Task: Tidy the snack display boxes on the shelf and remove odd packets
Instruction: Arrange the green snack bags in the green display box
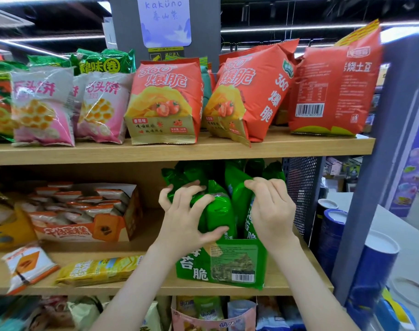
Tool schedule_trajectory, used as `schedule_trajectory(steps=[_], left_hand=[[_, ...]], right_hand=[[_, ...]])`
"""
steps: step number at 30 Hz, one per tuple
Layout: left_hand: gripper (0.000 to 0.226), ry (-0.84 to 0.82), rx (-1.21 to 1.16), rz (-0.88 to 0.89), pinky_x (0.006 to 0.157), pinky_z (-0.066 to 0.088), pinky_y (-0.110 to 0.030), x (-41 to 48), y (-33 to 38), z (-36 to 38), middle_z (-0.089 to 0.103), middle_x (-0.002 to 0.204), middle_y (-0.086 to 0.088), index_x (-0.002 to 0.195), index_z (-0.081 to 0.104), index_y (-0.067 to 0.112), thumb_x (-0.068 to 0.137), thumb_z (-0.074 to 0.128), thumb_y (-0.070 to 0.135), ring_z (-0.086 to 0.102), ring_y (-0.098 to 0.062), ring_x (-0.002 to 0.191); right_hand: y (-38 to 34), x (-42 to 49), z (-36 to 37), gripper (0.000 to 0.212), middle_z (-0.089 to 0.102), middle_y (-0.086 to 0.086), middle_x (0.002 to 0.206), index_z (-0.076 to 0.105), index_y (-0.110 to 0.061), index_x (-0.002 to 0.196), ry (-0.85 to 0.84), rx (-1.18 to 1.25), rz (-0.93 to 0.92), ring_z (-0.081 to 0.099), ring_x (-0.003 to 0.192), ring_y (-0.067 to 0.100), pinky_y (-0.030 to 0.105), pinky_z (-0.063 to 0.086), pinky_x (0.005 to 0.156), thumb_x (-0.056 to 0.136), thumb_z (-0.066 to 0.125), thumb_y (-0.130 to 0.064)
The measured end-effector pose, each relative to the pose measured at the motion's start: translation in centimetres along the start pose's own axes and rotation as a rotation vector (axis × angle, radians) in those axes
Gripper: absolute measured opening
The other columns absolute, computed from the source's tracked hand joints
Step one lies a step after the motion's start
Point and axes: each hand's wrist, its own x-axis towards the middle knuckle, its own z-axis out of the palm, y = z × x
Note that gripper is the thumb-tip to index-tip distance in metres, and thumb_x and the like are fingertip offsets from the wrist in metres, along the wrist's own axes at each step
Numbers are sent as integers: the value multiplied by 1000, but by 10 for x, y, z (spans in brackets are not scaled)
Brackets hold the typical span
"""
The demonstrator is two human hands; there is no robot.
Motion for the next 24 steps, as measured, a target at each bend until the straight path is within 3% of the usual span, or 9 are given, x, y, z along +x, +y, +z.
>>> schedule_trajectory(steps=[3,6,10,12,13,15,17,20,24], left_hand=[[61,-18,1,-9,111,9,-46,-1,2,-4,42,120,-4,116,46,22,74,60,64,46,-25,117],[66,-58,85,-2,114,5,-51,6,3,-15,45,124,-7,118,49,23,71,59,69,44,-29,122],[93,-235,230,14,106,27,-58,30,-1,-34,50,135,-14,134,51,25,61,55,82,46,-37,123],[97,-330,216,25,102,38,-54,36,-3,-37,59,129,-11,137,51,23,61,52,84,54,-37,121],[97,-360,204,30,99,42,-51,36,-3,-38,62,125,-9,137,52,23,62,50,85,56,-36,119],[90,-376,170,29,88,49,-44,34,-4,-39,65,120,-7,135,55,25,69,43,85,60,-34,114],[79,-335,133,37,78,50,-38,32,-5,-41,66,115,-7,129,60,26,78,37,81,64,-31,104],[69,-292,102,68,73,48,-33,29,-7,-44,67,111,-6,124,64,25,83,39,74,67,-25,90],[68,-278,64,83,75,47,-30,29,-11,-47,68,108,-2,123,65,23,80,47,71,68,-20,85]], right_hand=[[-1,-2,-2,34,69,11,75,68,0,83,12,22,38,56,73,22,33,51,60,103,40,-2],[-7,-7,-3,21,70,15,85,62,-3,91,-15,81,88,56,86,24,36,47,77,102,44,-5],[-16,-3,-7,21,70,7,90,64,-4,86,-142,135,171,59,88,19,41,36,97,97,46,-7],[-20,-2,-12,8,68,-1,92,59,-12,98,-243,134,183,60,91,12,42,27,105,93,52,-12],[-21,-1,-14,15,68,-4,96,55,-16,107,-301,146,212,59,96,8,40,21,108,92,56,-18],[-25,-2,-18,40,66,-6,105,47,-19,125,-420,169,274,54,103,5,33,14,109,88,61,-23],[-27,-2,-18,52,63,-4,107,44,-19,133,-499,100,270,50,105,9,34,15,105,84,61,-20],[-31,-1,-16,51,58,-1,107,55,-16,129,-572,-57,219,45,106,16,40,20,100,79,61,-22],[-35,1,-16,49,55,4,102,62,-18,119,-639,-162,247,48,103,24,43,19,101,72,74,-25]])
